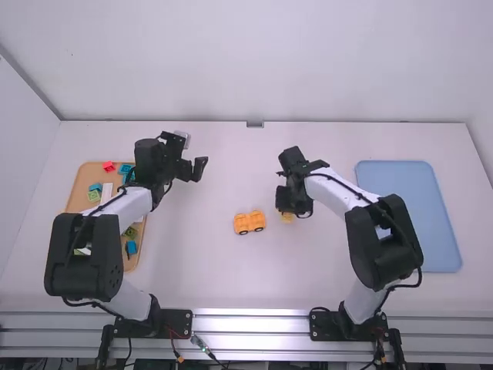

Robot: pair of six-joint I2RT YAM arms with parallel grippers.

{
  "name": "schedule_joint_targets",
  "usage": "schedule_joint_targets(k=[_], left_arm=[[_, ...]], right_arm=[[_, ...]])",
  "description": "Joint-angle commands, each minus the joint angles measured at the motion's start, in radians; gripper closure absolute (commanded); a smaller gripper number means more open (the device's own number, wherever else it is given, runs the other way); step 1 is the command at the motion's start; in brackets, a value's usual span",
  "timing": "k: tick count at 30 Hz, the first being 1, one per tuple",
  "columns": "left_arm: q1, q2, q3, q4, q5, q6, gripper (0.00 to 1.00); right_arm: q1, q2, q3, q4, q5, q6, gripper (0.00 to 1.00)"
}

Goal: Assemble lego blocks to make yellow taxi

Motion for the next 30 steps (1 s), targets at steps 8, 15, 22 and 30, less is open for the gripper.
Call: schedule_joint_targets(k=[8,15,22,30], left_arm=[[-0.001,0.004,-0.002,-0.016,0.026,-0.024,0.01],[0.004,0.004,-0.002,-0.016,0.026,-0.024,0.01],[0.004,0.004,-0.002,-0.016,0.026,-0.024,0.01],[0.003,0.004,-0.002,-0.019,0.027,-0.024,0.01]], right_arm=[[-0.042,-0.001,-0.002,-0.02,-0.001,0.69,1.0],[-0.045,0.0,-0.053,0.094,-0.011,0.996,1.0],[-0.047,0.0,-0.113,0.141,-0.023,1.214,1.0],[-0.046,0.0,-0.158,0.174,-0.018,1.326,0.93]])
